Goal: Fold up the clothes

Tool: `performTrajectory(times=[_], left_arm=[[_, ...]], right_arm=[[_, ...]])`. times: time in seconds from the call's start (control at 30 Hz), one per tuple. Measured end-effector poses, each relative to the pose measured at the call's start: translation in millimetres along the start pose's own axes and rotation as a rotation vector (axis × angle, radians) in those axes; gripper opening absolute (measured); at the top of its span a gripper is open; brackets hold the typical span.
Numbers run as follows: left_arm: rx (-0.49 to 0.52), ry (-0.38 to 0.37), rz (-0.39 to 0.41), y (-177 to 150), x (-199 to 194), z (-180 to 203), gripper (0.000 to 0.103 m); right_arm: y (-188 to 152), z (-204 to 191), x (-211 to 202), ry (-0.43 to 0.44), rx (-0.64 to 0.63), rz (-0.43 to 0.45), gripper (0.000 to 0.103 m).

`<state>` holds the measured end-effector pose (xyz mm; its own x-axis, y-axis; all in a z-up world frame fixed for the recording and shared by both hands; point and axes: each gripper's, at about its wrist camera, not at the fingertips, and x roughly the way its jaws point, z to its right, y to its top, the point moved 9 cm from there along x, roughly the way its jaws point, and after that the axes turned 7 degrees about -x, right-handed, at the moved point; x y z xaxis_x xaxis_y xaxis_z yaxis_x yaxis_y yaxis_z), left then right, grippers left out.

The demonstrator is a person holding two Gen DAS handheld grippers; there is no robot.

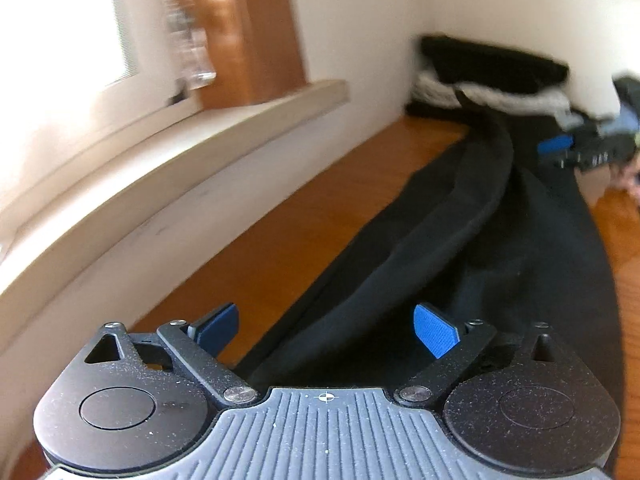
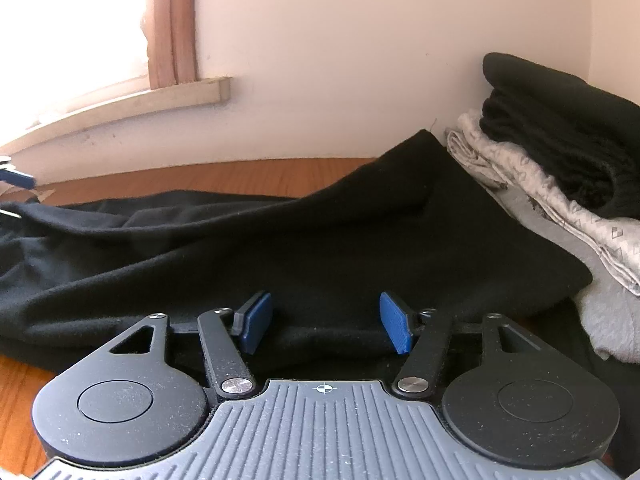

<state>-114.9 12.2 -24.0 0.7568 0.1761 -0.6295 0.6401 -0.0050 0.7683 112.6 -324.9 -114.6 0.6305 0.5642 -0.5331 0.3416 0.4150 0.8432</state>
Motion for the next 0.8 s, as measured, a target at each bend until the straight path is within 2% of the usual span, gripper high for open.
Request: performTrajectory(times=[0.1,0.2,0.27,0.3,0.33,0.4,0.47,0.5,0.53,0.57,0.67,0.8], left_arm=[[0.074,-0.011,-0.029,4.2,19.3,17.6,0.092],[0.074,-0.031,-0.031,6.6,26.6,22.7,0.078],[0.021,-0.032,-0.022,12.0,29.5,14.5,0.053],[-0.017,-0.026,-0.014,15.9,30.6,7.6,0.018],[-0.059,-0.020,-0.005,19.9,31.5,0.2,0.017],[-0.203,0.002,0.037,29.0,29.9,-24.4,0.019],[-0.218,0.110,0.065,30.9,27.3,-37.6,0.046],[-0.219,0.157,0.077,30.9,25.6,-41.9,0.068],[-0.230,0.161,0.080,29.3,24.0,-42.8,0.077],[-0.240,0.163,0.083,27.6,22.4,-43.6,0.077],[-0.248,0.092,0.095,21.4,15.9,-32.9,0.079],[-0.216,0.011,0.104,8.0,6.5,-13.6,0.087]], right_arm=[[-0.1,-0.9,0.3,-0.005,-0.005,0.002,0.060],[-0.4,-0.6,-0.3,-0.006,-0.004,0.003,0.060],[-0.6,-0.4,-0.6,-0.004,-0.002,0.005,0.060],[-0.7,-0.2,-0.8,-0.002,-0.001,0.006,0.060],[-0.9,-0.1,-1.0,-0.001,0.000,0.008,0.060],[-1.3,0.4,-1.9,0.000,0.007,0.014,0.060],[-1.4,0.7,-3.3,-0.003,0.011,0.023,0.060],[-1.3,0.7,-4.1,-0.006,0.011,0.027,0.060],[-1.1,0.8,-4.8,-0.007,0.011,0.032,0.060],[-0.9,1.0,-5.7,-0.008,0.013,0.037,0.060],[-0.3,5.3,-12.4,-0.026,0.043,0.074,0.060],[-3.1,33.5,-40.9,-0.072,0.186,0.187,0.058]])
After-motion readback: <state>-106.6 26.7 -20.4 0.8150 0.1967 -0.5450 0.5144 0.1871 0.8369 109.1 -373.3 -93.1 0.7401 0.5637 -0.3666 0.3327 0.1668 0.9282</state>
